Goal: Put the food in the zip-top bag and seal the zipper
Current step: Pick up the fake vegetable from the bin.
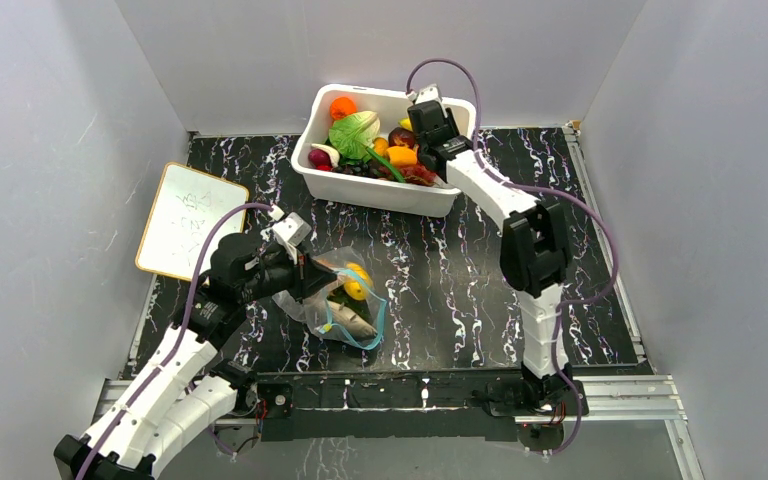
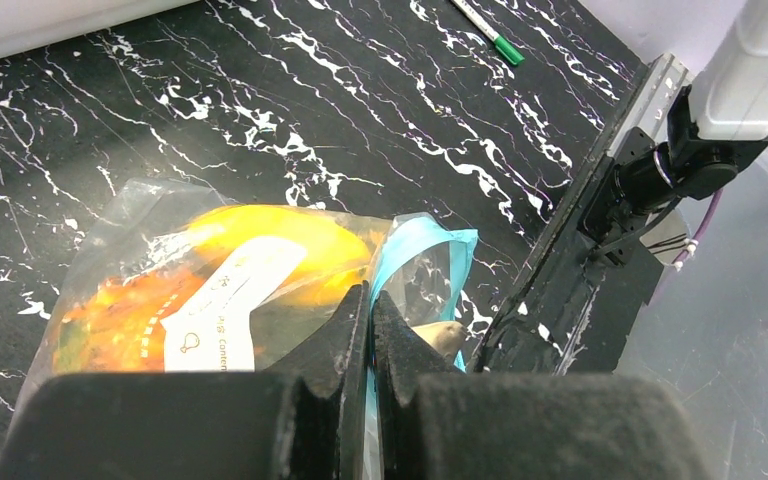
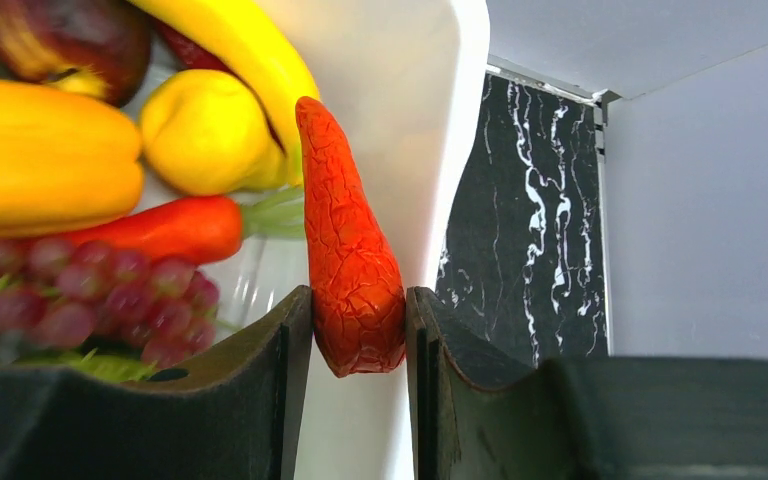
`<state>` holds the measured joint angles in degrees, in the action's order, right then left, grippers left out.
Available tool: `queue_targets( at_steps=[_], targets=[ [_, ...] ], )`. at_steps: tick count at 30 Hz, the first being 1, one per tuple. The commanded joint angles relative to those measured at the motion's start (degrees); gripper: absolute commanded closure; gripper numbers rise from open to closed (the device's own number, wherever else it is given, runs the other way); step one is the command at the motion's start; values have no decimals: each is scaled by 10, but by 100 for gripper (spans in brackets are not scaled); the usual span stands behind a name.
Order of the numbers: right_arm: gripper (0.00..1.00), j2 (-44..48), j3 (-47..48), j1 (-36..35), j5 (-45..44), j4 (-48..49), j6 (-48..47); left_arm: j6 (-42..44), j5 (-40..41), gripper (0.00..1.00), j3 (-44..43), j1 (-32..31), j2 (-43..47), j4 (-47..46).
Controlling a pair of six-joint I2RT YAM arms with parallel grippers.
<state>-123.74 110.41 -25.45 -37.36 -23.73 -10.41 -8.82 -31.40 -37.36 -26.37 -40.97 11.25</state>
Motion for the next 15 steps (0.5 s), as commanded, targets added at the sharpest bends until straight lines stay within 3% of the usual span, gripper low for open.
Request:
queue_targets(
  at_steps=[1,15],
  targets=[
    [76,92,-51,-21,38,-10,45,3,13,100,1,-2,16,-2],
    [76,341,-234,-42,164,-79,145,-88,56,100,-13,-2,16,-35]
  ],
)
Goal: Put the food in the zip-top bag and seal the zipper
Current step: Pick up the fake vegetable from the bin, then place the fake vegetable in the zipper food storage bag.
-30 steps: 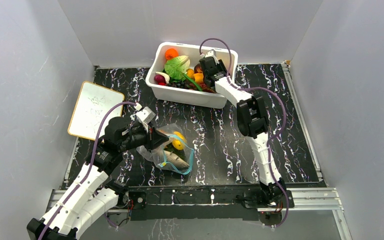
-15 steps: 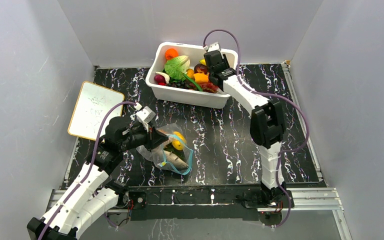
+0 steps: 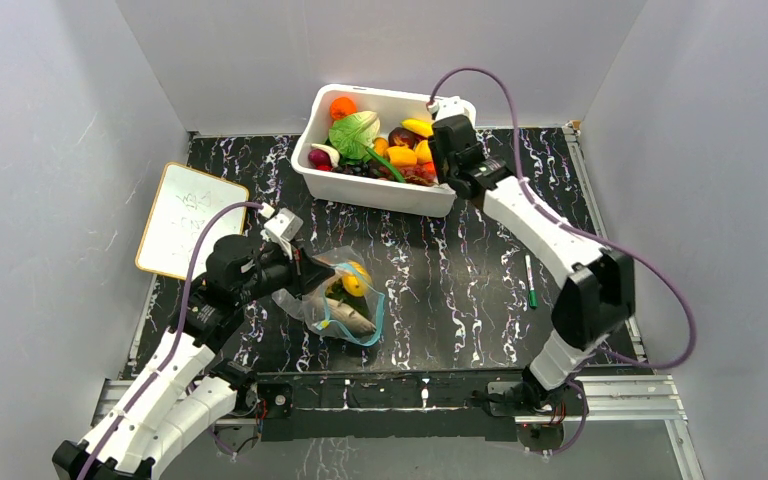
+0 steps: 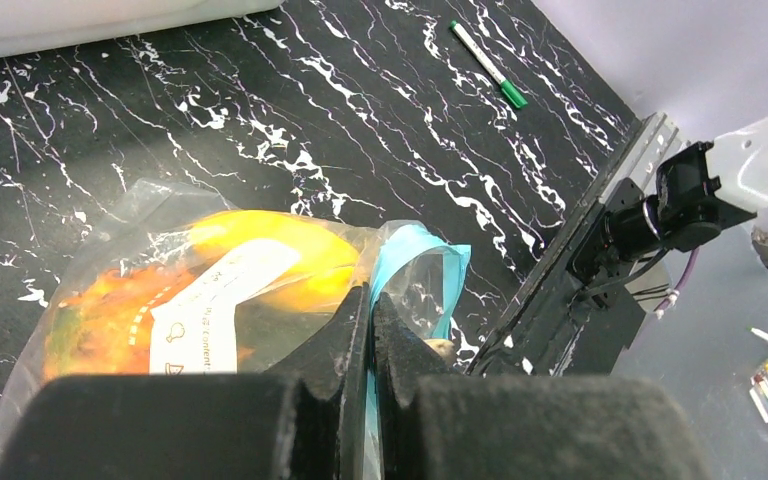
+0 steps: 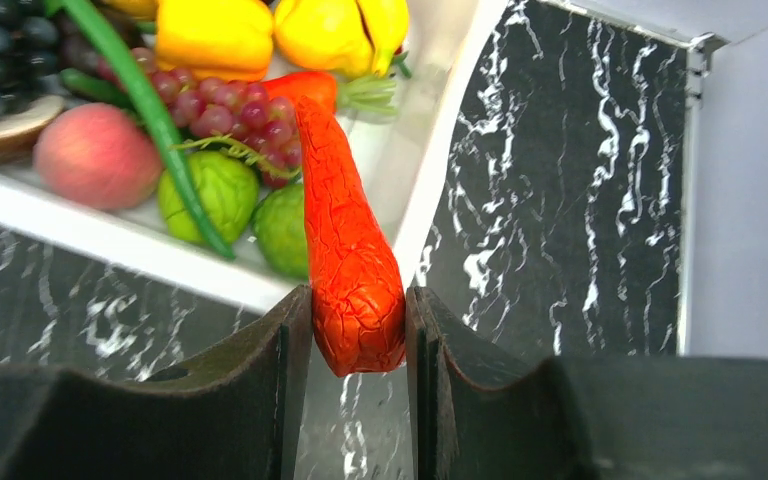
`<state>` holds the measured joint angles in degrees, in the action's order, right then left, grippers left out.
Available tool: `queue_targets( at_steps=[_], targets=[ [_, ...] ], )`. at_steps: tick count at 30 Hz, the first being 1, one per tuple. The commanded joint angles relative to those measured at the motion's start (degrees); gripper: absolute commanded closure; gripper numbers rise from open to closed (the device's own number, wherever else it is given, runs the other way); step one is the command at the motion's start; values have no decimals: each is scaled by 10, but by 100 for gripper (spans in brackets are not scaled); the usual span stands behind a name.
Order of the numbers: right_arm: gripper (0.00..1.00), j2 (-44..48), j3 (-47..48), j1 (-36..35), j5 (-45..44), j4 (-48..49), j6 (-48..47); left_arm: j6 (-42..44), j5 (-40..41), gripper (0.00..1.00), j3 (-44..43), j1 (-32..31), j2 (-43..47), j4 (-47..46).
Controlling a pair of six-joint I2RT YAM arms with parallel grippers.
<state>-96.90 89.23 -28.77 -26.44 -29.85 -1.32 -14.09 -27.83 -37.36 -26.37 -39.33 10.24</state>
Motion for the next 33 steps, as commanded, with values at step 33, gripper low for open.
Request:
queue_targets(
  at_steps=[33],
  targets=[
    [74,474,-301,-20,565,41,230,-99,142,100,-105,-2,-91,-105]
  ],
)
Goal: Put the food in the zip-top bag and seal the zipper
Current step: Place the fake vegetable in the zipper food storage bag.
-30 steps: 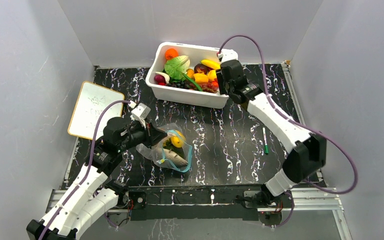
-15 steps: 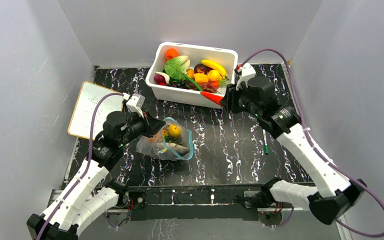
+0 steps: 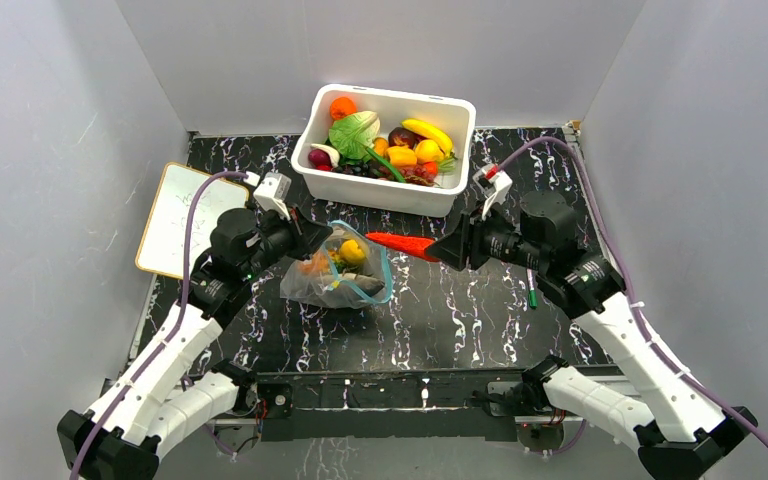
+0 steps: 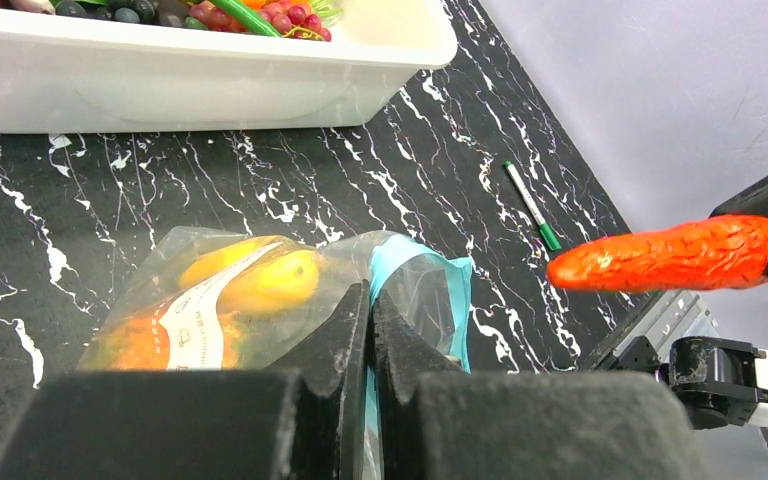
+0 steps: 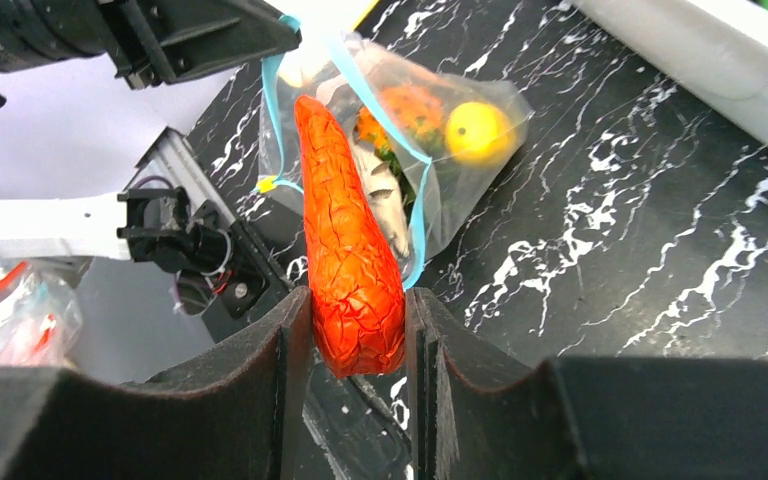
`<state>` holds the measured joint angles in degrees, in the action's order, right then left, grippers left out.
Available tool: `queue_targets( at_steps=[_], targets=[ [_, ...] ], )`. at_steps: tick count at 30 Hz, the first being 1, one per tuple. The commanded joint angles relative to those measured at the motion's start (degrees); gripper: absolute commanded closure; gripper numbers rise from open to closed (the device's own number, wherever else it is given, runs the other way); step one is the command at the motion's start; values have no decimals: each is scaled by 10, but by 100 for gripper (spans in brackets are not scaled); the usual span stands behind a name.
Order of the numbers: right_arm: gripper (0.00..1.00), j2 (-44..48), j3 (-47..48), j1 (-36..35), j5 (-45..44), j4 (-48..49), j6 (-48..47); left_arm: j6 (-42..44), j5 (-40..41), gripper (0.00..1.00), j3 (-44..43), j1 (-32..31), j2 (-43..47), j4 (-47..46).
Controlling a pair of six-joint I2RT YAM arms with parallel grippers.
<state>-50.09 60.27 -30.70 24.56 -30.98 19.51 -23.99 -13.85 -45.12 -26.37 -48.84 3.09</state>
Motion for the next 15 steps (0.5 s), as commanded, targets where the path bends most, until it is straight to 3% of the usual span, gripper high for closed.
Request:
queue_targets(
  at_steps=[1,8,15],
  targets=[
    [74,5,-16,-1,58,56,25,-1,2,100,-27,-2,4,-34],
    [74,-24,-24,-16,48,65,40,-15,-11,100,-21,-2,6,-34],
    [75,-73,-16,-92,-19,80,63,-28,-21,100,-5,-2,17,-38]
  ],
)
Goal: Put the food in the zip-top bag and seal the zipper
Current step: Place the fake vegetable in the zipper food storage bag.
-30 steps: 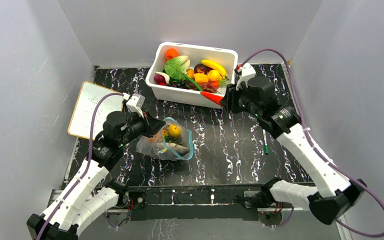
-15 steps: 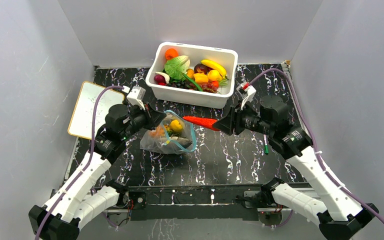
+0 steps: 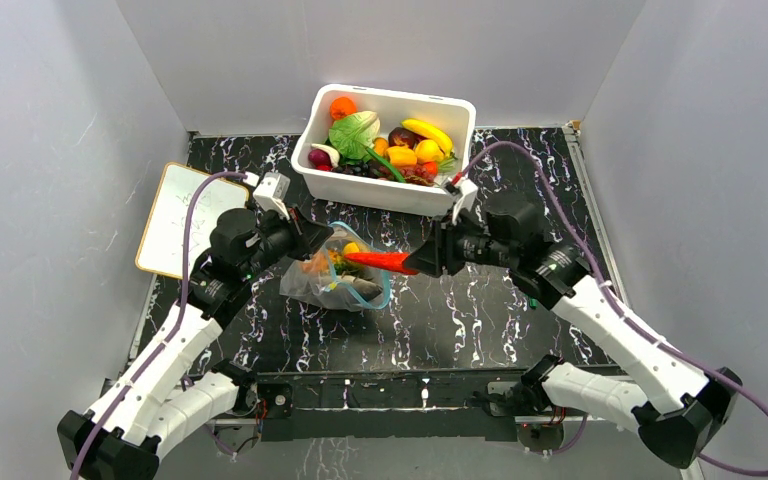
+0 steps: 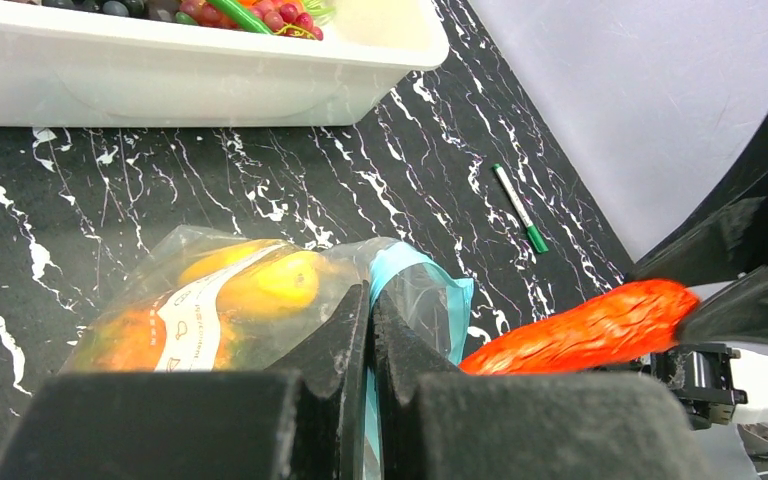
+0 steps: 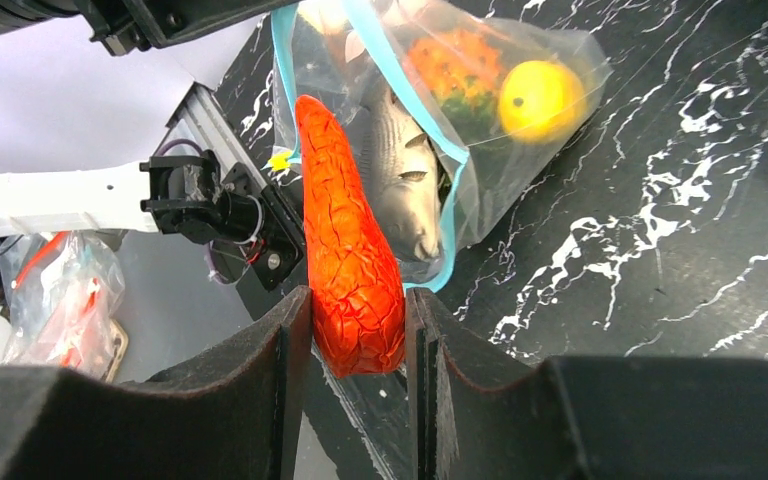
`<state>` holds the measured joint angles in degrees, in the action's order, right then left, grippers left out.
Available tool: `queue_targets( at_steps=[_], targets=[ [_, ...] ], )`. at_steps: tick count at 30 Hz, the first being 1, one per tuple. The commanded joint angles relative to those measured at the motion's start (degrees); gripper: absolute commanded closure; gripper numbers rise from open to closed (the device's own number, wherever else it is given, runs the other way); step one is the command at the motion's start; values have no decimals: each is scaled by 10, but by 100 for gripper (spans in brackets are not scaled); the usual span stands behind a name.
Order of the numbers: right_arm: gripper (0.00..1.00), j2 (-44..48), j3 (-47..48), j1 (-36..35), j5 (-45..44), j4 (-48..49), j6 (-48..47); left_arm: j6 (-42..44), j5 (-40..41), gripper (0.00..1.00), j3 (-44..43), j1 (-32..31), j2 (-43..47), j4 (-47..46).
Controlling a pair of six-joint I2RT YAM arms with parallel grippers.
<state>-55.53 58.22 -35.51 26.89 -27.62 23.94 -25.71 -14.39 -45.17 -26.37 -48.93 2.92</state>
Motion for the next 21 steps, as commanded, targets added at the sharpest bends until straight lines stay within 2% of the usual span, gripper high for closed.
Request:
queue_targets(
  at_steps=[1,6,18,21],
  targets=[
    [75,-26,6,-58,-61,47,23,-12,-16,100,-3,-2,19,-35],
    [76,-75,24,-121,-139,55,35,-30,-20,100,7,-2,30,-43],
    [77,-198,67,-184,-193,157,29,-77,-35,100,30,-2,54,-69],
    [75,-229,60,-196,-196,202,28,-85,-37,100,36,-2,54,-73]
  ],
)
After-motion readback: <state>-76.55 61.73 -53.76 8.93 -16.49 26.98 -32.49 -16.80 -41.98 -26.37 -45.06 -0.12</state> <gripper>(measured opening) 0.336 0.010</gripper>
